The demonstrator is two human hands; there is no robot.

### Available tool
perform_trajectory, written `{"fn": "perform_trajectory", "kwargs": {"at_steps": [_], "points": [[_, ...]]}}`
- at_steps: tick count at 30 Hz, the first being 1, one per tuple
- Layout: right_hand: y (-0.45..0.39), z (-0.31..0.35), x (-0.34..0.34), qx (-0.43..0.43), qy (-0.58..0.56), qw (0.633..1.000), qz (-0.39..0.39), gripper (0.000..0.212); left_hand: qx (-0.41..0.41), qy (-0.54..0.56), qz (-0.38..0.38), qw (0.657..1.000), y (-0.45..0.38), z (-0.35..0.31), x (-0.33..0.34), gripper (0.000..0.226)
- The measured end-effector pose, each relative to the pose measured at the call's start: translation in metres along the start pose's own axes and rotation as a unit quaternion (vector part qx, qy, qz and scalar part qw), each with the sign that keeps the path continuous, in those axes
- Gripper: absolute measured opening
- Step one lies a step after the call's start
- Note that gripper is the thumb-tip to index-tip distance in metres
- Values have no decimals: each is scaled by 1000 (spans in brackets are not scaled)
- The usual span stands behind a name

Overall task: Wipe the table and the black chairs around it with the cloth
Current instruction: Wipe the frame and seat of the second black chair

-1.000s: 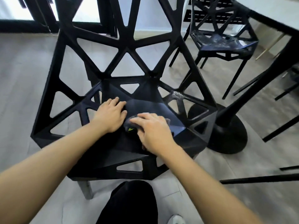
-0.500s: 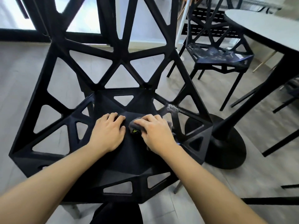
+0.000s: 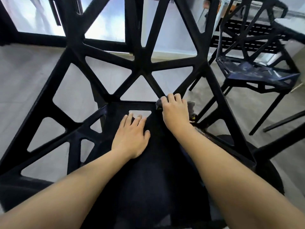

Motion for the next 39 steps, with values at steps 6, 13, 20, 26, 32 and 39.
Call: {"fn": "perform_trajectory", "kwargs": {"at_steps": [6, 13, 20, 26, 32, 39], "points": [[10, 29, 6, 3, -25, 1000, 5, 25, -6, -2, 1, 1000, -3, 1, 3, 64], [63, -25, -24, -84, 59, 994, 50, 26, -17, 11, 18, 1000, -6, 4, 4, 63], [168, -90, -68, 18, 104, 990, 93, 46, -14, 19, 27, 999, -2, 4, 2, 62], [148, -68, -52, -1, 112, 993, 26, 31, -14, 8, 30, 999, -1, 2, 2, 61], [77, -29, -20, -69, 102, 992, 12, 21, -11, -5, 19, 1000, -4, 2, 4, 63], [13, -19, -6, 27, 32, 996, 81, 22, -23, -5, 8, 1000, -11, -3, 6, 64]]}}
Point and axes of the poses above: each hand's wrist, its own y-axis away from the middle knuckle, its own x-axis out of the palm, z = x × y, the point moved 8 cm from there along -y, towards the middle knuckle, and after that the axes turned 9 degrees about z, right-handed, at the moved point
